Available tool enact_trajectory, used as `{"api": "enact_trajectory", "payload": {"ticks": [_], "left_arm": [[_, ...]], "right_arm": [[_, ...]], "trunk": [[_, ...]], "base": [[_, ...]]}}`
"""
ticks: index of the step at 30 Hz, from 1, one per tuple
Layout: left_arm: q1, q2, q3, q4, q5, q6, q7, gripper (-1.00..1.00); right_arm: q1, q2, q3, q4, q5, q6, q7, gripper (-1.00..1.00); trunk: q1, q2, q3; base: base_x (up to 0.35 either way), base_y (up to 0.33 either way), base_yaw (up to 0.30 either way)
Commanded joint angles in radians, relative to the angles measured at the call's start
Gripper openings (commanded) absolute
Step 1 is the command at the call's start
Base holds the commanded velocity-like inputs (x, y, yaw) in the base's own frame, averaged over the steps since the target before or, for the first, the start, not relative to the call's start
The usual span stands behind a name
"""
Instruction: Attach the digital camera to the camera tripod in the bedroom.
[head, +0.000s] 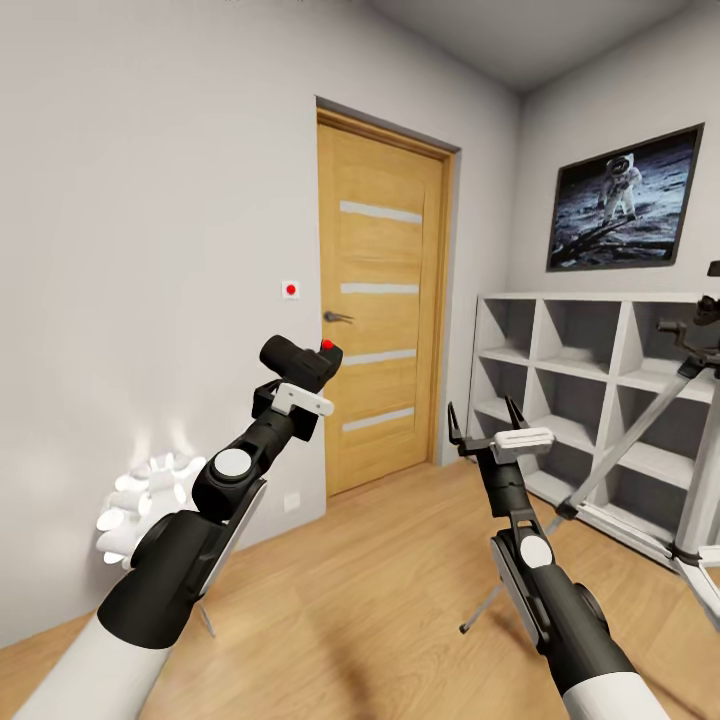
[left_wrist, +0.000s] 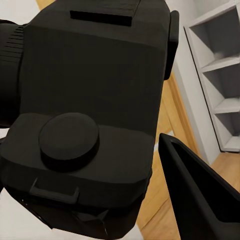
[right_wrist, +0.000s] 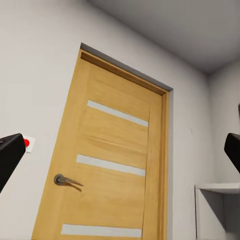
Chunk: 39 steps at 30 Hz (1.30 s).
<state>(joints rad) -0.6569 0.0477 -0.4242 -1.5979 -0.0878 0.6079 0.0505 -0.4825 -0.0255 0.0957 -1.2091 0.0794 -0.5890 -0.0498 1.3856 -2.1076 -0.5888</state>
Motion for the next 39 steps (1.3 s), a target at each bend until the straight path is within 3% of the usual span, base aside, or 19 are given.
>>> {"api": "enact_trajectory", "payload": {"ticks": [1,7,14,18,22,25,26,29,30,32,33,39], "left_arm": [[-0.001,0.001,-0.003,0.000,-0.010,0.006,0.000,-1.00],[-0.001,-0.001,0.005,0.019,-0.010,0.007,0.000,-1.00],[-0.001,-0.002,0.052,0.062,-0.010,0.006,-0.002,-1.00],[-0.001,-0.003,0.099,0.117,-0.010,0.005,-0.015,-1.00],[-0.001,-0.002,0.159,0.136,-0.009,0.004,-0.074,-1.00],[-0.001,-0.001,0.227,0.143,-0.009,0.004,-0.187,-1.00],[-0.001,-0.001,0.267,0.144,-0.009,0.004,-0.264,-1.00],[-0.001,0.000,0.329,0.145,-0.009,0.004,-0.396,-1.00],[-0.001,-0.001,0.366,0.144,-0.010,0.003,-0.486,-1.00],[-0.001,-0.001,0.393,0.144,-0.010,0.003,-0.569,-1.00],[-0.001,-0.002,0.428,0.143,-0.010,0.003,-0.702,-1.00],[-0.001,-0.004,0.441,0.144,-0.010,0.003,-0.759,-1.00]], "right_arm": [[-0.001,-0.001,0.001,0.000,0.008,-0.002,-0.005,1.00],[-0.001,-0.001,0.001,0.000,0.008,-0.001,-0.005,1.00],[-0.001,-0.001,0.001,0.000,0.008,0.001,-0.005,1.00],[-0.001,-0.001,0.001,0.000,0.008,0.001,-0.005,1.00],[-0.001,-0.001,0.001,0.000,0.008,0.001,-0.005,1.00],[-0.001,-0.001,0.001,0.000,0.008,0.001,-0.005,1.00],[-0.001,-0.001,0.001,0.000,0.008,0.001,-0.005,1.00],[-0.001,-0.001,0.001,0.000,0.008,0.001,-0.005,1.00],[-0.001,-0.001,0.001,0.000,0.008,0.002,-0.005,1.00],[-0.001,-0.001,0.001,0.000,0.008,0.002,-0.005,1.00],[-0.001,-0.001,0.001,0.000,0.008,0.002,-0.005,1.00],[-0.001,-0.001,0.001,0.000,0.008,0.002,-0.005,1.00]], "trunk": [[-0.004,0.007,0.002],[-0.027,0.049,0.021],[-0.054,0.098,0.043],[-0.069,0.126,0.055],[-0.085,0.154,0.068],[-0.096,0.175,0.077],[-0.100,0.182,0.080],[-0.111,0.203,0.090],[-0.115,0.210,0.093],[-0.123,0.224,0.099],[-0.127,0.231,0.102],[-0.150,0.273,0.121]], "base": [[0.000,0.000,0.000],[0.000,0.000,0.000],[0.000,0.000,0.000],[0.000,0.000,0.000],[0.000,0.000,0.000],[0.000,0.000,0.000],[0.000,0.000,0.000],[0.000,0.000,0.000],[0.000,0.000,0.000],[0.000,0.000,0.000],[0.000,0.000,0.000],[0.000,0.000,0.000]]}}
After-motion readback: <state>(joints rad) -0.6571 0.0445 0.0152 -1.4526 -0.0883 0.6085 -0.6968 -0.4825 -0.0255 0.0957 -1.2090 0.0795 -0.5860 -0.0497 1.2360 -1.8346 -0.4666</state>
